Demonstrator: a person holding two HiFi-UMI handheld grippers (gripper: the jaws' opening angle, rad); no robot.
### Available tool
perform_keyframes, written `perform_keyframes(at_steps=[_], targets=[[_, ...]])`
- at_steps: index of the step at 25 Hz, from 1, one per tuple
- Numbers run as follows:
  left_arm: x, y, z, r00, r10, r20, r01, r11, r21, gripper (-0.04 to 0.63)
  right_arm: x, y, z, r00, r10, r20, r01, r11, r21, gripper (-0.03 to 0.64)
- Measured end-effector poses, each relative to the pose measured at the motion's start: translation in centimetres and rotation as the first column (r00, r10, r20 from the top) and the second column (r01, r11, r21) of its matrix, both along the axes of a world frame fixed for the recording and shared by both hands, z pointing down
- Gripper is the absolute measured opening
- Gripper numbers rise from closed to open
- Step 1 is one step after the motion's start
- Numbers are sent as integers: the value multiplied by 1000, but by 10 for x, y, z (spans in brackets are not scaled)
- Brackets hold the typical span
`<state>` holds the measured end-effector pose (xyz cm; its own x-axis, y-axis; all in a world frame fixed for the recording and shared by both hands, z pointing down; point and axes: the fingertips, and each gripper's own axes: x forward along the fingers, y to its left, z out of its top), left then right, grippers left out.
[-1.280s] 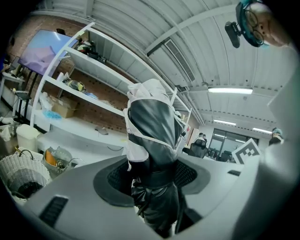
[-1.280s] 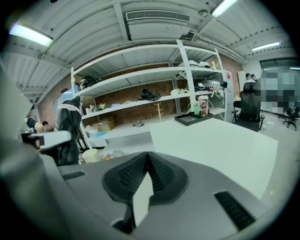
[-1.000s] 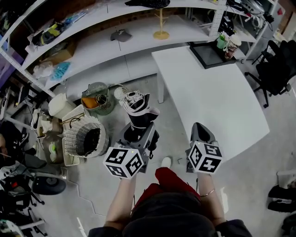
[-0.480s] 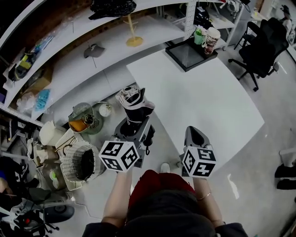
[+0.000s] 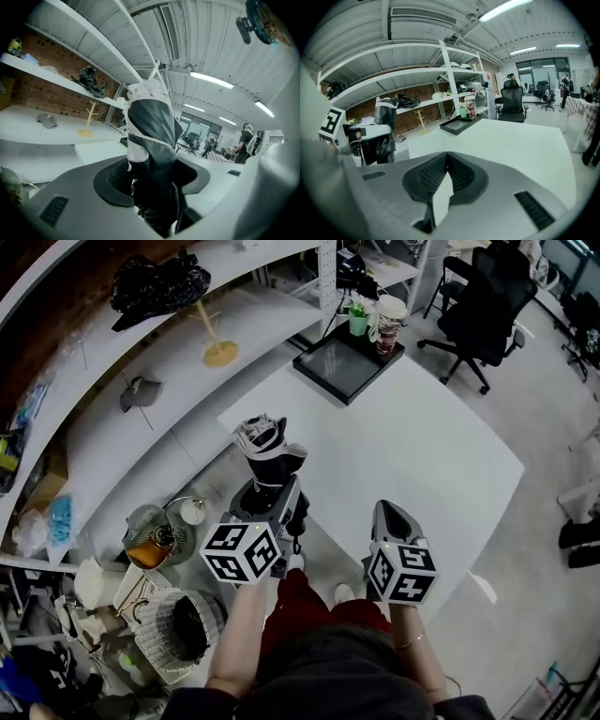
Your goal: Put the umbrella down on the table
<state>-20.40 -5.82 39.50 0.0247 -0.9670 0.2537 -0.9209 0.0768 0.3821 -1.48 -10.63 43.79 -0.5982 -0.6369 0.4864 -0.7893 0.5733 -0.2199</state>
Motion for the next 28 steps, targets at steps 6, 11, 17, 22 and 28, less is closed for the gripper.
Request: perform_keyframes(at_steps=[6, 11, 17, 22, 28], targets=[[-32, -40, 6, 988, 155, -6, -155, 988, -24, 235, -24, -22, -3, 985, 170, -3, -170, 985, 8, 18], [-53, -69, 17, 968, 249, -7, -249, 966, -63, 235, -40, -30, 3, 965, 263, -10, -263, 965, -3, 18], [-44, -95, 34, 920, 392, -14, -391, 912, -126, 235, -44, -34, 13, 936, 351, -24, -351, 936, -8, 18], [-37, -116, 52, 878, 478, -23, -474, 862, -177, 235, -52, -45, 16, 921, 387, -33, -387, 922, 4, 18], [-17, -139, 72, 826, 562, -26, -552, 800, -238, 235, -50, -52, 25, 904, 426, -39, -426, 905, -1, 18]])
